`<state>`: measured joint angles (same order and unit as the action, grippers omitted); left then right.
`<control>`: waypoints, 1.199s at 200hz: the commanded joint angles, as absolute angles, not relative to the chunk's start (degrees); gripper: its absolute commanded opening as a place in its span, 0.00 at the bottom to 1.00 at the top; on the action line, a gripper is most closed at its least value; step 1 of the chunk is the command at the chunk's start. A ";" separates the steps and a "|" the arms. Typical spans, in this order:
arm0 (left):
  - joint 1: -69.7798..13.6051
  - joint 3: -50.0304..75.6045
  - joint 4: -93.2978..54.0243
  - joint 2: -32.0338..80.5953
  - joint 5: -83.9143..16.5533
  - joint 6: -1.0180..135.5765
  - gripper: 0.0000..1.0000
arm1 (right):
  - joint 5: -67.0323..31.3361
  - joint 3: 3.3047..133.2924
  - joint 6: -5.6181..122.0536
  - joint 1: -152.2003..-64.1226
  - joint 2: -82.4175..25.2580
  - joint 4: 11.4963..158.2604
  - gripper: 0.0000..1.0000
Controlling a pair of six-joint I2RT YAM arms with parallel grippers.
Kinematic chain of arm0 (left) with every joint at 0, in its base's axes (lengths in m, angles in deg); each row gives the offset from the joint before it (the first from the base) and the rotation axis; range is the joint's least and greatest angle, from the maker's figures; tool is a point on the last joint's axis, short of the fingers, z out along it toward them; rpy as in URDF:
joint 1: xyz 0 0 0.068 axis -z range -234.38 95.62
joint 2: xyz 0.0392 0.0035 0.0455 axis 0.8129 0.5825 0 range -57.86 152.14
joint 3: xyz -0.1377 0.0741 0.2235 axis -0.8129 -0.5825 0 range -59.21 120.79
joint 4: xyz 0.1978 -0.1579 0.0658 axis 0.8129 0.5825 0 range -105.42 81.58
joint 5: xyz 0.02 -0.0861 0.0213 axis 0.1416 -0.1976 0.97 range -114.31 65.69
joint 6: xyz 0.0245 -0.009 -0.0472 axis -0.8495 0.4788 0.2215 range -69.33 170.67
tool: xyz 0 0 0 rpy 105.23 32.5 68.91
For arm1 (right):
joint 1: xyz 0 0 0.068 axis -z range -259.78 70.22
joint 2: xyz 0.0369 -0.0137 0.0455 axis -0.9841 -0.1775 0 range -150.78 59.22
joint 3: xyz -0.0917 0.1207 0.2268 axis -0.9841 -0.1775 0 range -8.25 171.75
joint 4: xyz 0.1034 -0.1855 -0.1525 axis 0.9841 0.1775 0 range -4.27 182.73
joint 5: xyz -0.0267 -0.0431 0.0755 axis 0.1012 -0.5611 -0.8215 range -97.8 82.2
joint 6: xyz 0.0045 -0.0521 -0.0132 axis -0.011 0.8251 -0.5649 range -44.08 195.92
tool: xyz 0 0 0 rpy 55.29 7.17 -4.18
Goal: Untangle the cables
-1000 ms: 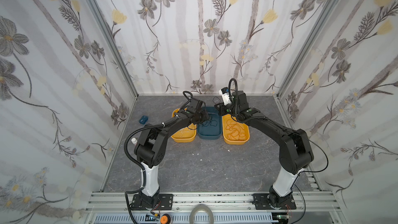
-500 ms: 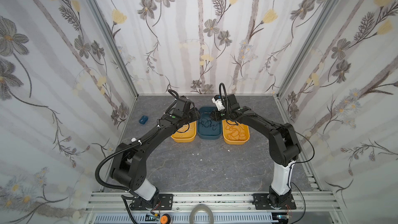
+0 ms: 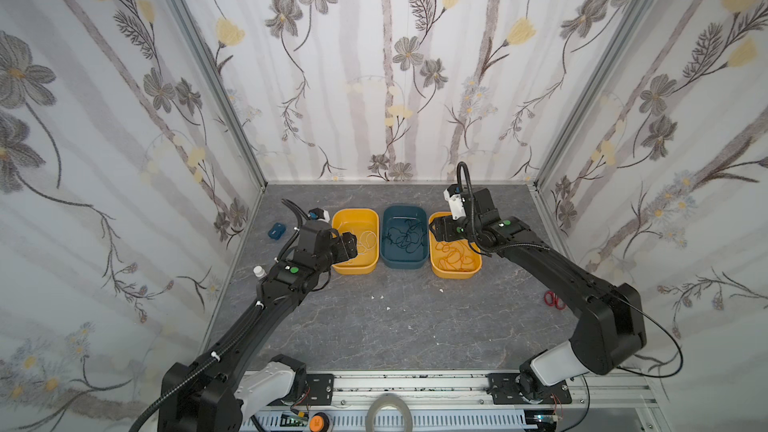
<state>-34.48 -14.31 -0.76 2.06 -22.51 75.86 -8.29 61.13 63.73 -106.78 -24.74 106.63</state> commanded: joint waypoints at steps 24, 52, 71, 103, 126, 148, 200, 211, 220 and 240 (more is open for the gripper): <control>-42.89 -21.46 -6.35 -2.93 -11.37 66.83 0.98 | 13.26 48.57 66.24 -103.12 -12.94 98.78 0.99; -47.99 -28.67 -18.15 -3.50 -8.83 62.03 1.00 | 21.16 38.80 64.05 -98.84 -5.31 95.61 0.99; -50.07 -32.08 -25.83 -2.48 -9.46 59.36 1.00 | 25.14 32.25 60.92 -95.18 0.00 93.63 0.99; -50.86 -36.62 -40.59 4.69 -11.09 54.75 1.00 | 30.04 18.33 63.44 -91.40 6.37 79.58 0.99; -50.71 -39.32 -52.79 12.28 -12.47 53.69 1.00 | 30.31 13.14 63.35 -89.76 5.48 72.28 0.99; -49.90 -39.45 -59.35 19.27 -11.25 51.23 1.00 | 27.39 10.43 63.59 -88.77 0.96 64.42 0.99; -49.44 -44.24 -79.88 30.05 -14.88 47.85 1.00 | 15.51 7.70 74.15 -87.26 -11.81 41.89 0.99; -49.38 -44.92 -83.69 32.28 -15.08 47.60 1.00 | 12.29 8.25 77.04 -86.03 -15.74 37.39 0.99; -49.43 -45.08 -85.36 33.20 -14.83 47.35 1.00 | 9.76 8.74 76.36 -84.40 -18.72 35.05 0.99; -49.54 -43.41 -81.24 32.50 -15.09 47.70 1.00 | 3.06 8.57 75.44 -82.17 -26.32 28.16 0.99</control>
